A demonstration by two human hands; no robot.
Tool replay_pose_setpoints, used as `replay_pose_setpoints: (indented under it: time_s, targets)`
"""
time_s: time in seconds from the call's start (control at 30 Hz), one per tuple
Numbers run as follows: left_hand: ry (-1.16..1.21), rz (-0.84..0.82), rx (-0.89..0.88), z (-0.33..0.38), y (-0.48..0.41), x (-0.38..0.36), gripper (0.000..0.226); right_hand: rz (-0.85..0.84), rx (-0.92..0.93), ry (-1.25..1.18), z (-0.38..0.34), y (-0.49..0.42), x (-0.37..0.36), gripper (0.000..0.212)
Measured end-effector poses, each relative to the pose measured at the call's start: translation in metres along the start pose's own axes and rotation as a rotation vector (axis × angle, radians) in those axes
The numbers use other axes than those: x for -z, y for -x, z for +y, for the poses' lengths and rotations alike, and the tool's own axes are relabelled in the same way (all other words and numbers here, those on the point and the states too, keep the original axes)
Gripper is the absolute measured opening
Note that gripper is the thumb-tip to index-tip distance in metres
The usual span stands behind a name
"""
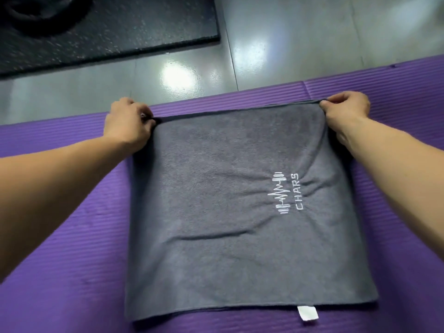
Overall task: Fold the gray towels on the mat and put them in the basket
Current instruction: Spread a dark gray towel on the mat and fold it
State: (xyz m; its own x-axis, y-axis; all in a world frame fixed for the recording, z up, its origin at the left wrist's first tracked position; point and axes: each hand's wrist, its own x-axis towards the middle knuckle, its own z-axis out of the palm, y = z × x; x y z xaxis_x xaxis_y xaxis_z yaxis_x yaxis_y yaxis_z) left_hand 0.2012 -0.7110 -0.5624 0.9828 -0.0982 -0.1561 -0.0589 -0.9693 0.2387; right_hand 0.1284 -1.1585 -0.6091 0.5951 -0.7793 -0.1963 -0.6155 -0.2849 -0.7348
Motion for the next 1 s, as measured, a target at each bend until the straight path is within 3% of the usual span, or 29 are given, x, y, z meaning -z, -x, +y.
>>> replay_pose_setpoints:
  time_s: [0.17, 0.37, 0.57, 0.7, 0.87, 1.0]
  targets:
    - [0.279, 0.105, 0.265, 0.003, 0.056, -0.012, 0.06, -0.055, 0.05, -0.02, -0.002, 0.014, 0.008, 0.014]
    - [0.366, 0.011, 0.418, -0.031, 0.197, -0.03, 0.053, -0.278, -0.11, -0.276, -0.009, 0.064, 0.064, 0.028]
    - [0.198, -0.181, 0.413, -0.048, 0.27, -0.03, 0.042, -0.17, -0.092, 0.24, 0.093, 0.183, 0.119, 0.029]
    - [0.078, -0.279, 0.402, -0.05, 0.285, -0.031, 0.052, -0.083, -0.179, 0.359, 0.122, 0.233, 0.134, 0.031]
    - [0.178, -0.246, 0.415, -0.046, 0.296, -0.035, 0.046, -0.153, -0.144, 0.448, 0.128, 0.264, 0.133, 0.034]
    - [0.213, -0.31, 0.397, -0.051, 0.298, -0.038, 0.041, -0.146, -0.091, 0.459, 0.127, 0.271, 0.133, 0.029]
